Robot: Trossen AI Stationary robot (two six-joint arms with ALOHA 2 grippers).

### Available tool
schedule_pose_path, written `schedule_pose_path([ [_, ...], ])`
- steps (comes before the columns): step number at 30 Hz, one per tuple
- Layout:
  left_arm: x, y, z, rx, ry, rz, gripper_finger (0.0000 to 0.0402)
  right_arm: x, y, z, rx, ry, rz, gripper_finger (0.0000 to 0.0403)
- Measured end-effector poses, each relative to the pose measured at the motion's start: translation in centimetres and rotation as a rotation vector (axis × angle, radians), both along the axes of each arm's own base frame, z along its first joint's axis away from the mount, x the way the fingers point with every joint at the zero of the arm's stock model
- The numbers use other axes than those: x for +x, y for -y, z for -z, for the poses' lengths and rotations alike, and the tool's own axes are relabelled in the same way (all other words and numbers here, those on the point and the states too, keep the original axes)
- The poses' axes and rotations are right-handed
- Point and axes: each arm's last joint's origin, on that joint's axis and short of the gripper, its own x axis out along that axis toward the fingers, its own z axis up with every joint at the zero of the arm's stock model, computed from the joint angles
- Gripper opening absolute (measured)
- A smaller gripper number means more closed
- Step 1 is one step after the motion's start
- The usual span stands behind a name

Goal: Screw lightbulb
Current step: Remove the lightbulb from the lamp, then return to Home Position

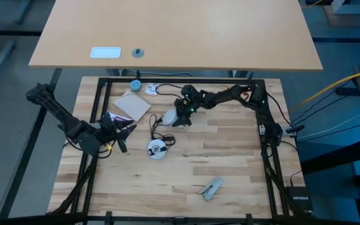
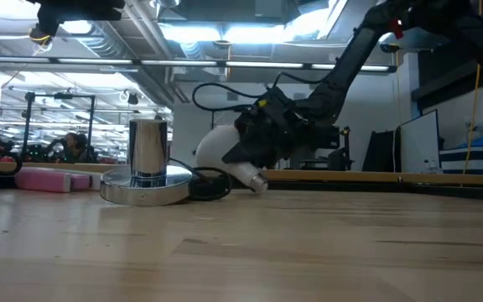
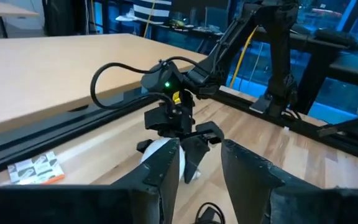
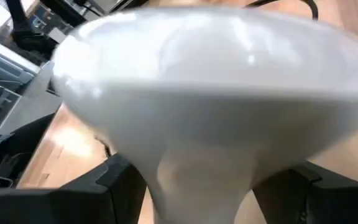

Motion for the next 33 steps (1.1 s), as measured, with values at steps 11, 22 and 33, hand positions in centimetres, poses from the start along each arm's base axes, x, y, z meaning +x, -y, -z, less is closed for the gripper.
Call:
schedule_pose_path([
  [11,-0.4,-0.3,0.6,0.044,-0.064,-0.002,0.0111,-0.1,-0.6,0.7,-0.246,0.032,-0.048,0.0250],
  [22,-1.6,-1.4,-0.3,0.101,-0.030,-0.103,0.0111,-1.0,-0.8,-0.1,-0.326,0.025,-0.129,0.0250],
  [33,-2.7,-2.3,-1.1,0.117,-0.025,-0.097,0.0111,-5.5,1.2,-8.2,-0.553,-0.109,-0.034,0.0250],
])
